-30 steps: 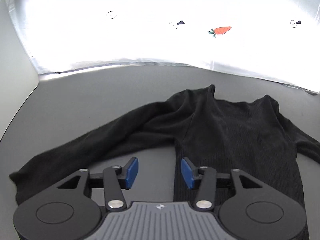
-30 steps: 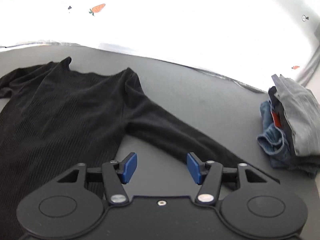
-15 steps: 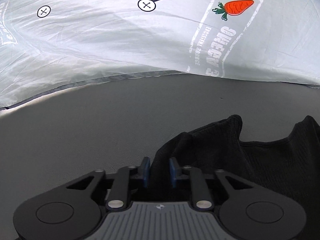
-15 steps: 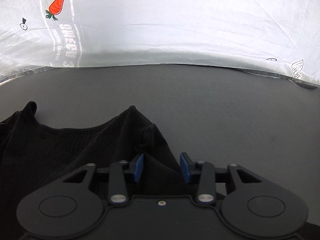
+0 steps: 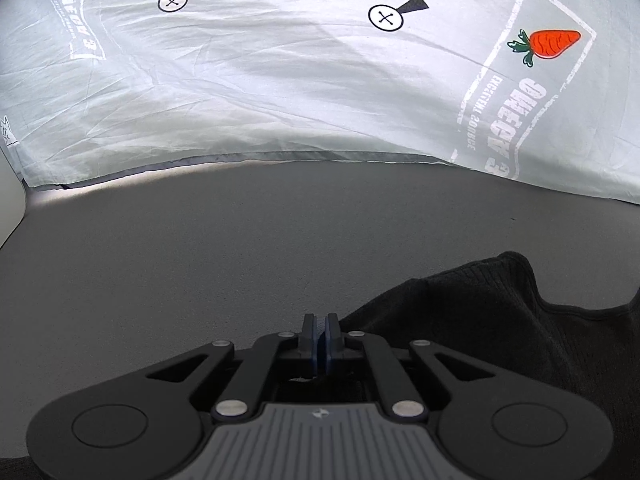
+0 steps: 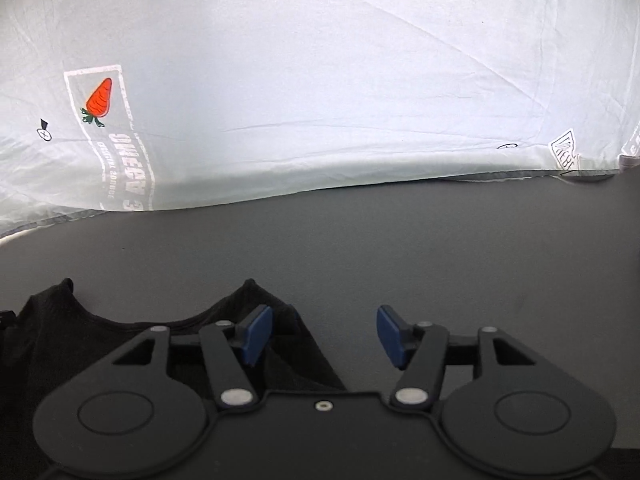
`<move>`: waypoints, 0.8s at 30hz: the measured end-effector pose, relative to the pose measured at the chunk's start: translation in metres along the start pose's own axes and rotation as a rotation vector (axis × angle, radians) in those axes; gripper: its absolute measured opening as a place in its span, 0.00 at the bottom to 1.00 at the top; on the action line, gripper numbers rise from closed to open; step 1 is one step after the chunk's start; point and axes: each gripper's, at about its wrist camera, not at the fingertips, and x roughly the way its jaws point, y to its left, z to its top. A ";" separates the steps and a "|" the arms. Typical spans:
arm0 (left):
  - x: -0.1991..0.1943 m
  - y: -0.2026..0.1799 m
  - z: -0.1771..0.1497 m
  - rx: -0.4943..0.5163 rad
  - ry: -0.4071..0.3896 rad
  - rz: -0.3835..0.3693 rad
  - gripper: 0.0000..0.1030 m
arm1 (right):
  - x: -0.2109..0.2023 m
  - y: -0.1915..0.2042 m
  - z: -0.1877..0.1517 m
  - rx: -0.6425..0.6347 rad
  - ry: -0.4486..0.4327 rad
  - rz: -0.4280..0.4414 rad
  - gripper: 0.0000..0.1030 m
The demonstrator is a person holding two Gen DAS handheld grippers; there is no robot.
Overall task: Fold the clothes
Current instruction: 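Grasp the sweater hem with the left gripper and lift it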
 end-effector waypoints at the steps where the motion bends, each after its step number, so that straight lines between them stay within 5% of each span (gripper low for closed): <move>1: 0.000 0.001 0.000 -0.004 0.001 0.001 0.08 | 0.002 0.002 -0.003 0.002 0.020 0.032 0.58; 3: 0.001 0.001 0.000 -0.008 -0.002 0.006 0.10 | 0.016 0.011 -0.009 -0.061 0.074 -0.005 0.54; 4: 0.000 0.001 -0.001 -0.004 -0.004 0.010 0.10 | 0.025 0.016 -0.012 -0.104 0.103 -0.039 0.33; 6: -0.001 0.002 -0.001 0.010 -0.004 0.018 0.11 | 0.031 0.024 -0.018 -0.173 0.075 -0.083 0.10; 9: -0.004 0.010 -0.004 0.010 0.006 0.026 0.11 | 0.036 0.015 -0.014 -0.118 0.084 -0.165 0.05; 11: -0.009 0.023 -0.005 -0.017 0.028 0.010 0.11 | 0.041 0.009 -0.014 -0.077 0.085 -0.220 0.07; 13: -0.025 0.036 -0.008 -0.014 0.026 0.020 0.12 | 0.042 0.012 -0.014 -0.117 0.086 -0.259 0.25; 15: -0.051 0.052 -0.014 -0.007 -0.007 0.047 0.20 | 0.031 0.018 -0.015 -0.169 0.045 -0.298 0.45; 17: -0.083 0.075 -0.026 -0.015 -0.031 0.091 0.31 | 0.010 0.023 -0.018 -0.194 0.008 -0.309 0.51; 22: -0.141 0.145 -0.076 -0.111 0.002 0.226 0.39 | -0.051 0.055 -0.049 -0.164 0.044 -0.186 0.70; 24: -0.158 0.173 -0.100 -0.165 0.036 0.272 0.40 | -0.073 0.075 -0.073 -0.196 0.078 -0.141 0.71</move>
